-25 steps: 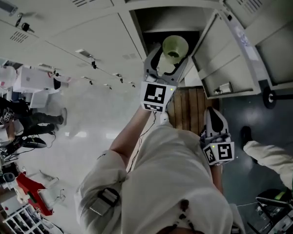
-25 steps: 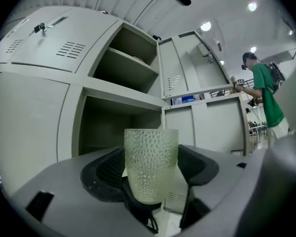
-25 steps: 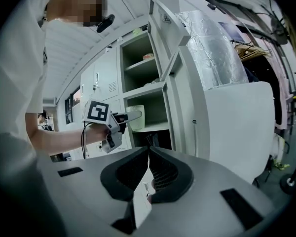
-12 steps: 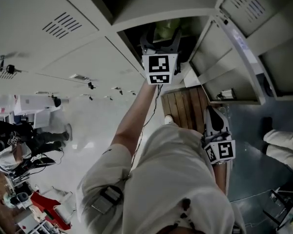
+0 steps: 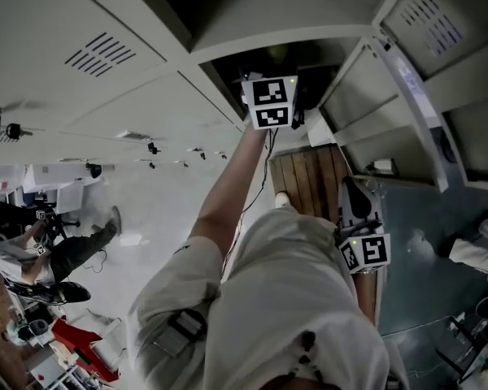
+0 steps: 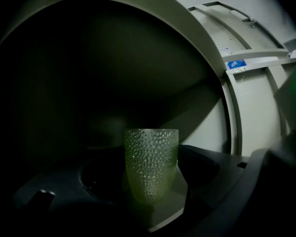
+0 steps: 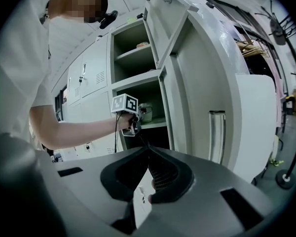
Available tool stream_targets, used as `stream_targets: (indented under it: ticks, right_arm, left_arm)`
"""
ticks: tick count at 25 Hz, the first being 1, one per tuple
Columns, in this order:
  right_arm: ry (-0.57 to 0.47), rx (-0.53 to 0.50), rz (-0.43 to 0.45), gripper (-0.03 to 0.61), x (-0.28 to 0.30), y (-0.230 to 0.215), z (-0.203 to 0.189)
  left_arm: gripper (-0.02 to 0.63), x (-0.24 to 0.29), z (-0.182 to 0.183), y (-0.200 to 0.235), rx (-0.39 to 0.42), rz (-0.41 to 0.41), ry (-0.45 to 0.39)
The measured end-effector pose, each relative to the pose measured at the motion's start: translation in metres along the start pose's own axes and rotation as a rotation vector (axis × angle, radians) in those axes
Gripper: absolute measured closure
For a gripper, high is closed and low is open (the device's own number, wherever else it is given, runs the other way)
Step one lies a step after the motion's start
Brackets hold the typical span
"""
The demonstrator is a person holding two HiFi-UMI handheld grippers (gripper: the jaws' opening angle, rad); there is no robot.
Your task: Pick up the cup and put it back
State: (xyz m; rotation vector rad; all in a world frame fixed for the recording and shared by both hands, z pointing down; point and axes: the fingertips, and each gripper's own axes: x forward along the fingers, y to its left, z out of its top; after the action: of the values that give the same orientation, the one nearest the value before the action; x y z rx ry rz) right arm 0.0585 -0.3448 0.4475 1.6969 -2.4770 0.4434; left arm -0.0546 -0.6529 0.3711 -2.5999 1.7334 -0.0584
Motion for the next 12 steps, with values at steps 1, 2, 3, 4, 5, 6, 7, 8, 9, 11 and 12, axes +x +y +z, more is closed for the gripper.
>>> stream_targets:
  ticks: [1,2,3,4,5,6,7,8,9,11,12]
  right_arm:
    - [0.002,0.0,0.001,0.552,0.001,0.001,-0.001]
    - [0.002,0.001,0.0,0.552,0.001,0.001,-0.001]
    - [0.001,0.004,-0.003,0.552,0.0,0.0,-0.001]
    - [0.001,0.007,-0.007,0.552,-0.001,-0.001,-0.002]
    - [0.0,0.012,-0.012,0.552,-0.003,-0.003,-0.002]
    - [0.0,0.018,-0.018,0.552,-0.004,-0.005,-0.003]
    - [0.0,0.023,-0.023,0.552,-0.005,-0.007,-0.004]
    - [-0.001,0.027,-0.026,0.552,-0.006,-0.009,-0.004]
    - [-0.002,0.029,-0.028,0.552,-0.007,-0.009,-0.005]
    - [-0.004,0.03,-0.027,0.552,-0.01,-0.01,-0.005]
    - [-0.004,0.03,-0.026,0.552,-0.011,-0.01,-0.006]
  left_arm:
    - [0.279,0.001,-0.002,0.002,-0.004,0.006,0.007]
    - [0.279,0.002,-0.004,0.003,-0.004,0.009,0.012]
    - [0.279,0.003,-0.006,0.003,0.006,0.01,0.017]
    - [0.279,0.004,-0.007,0.001,0.024,0.009,0.025]
    - [0.279,0.005,-0.009,-0.002,0.05,0.008,0.036]
    - [0.278,0.006,-0.01,-0.004,0.076,0.007,0.046]
    - [0.278,0.006,-0.011,-0.006,0.094,0.009,0.052]
    - [0.278,0.007,-0.012,-0.006,0.101,0.012,0.055]
    - [0.278,0.007,-0.012,-0.006,0.101,0.015,0.057]
    - [0.276,0.009,-0.012,-0.005,0.091,0.022,0.064]
    - [0.276,0.009,-0.012,-0.004,0.088,0.025,0.068]
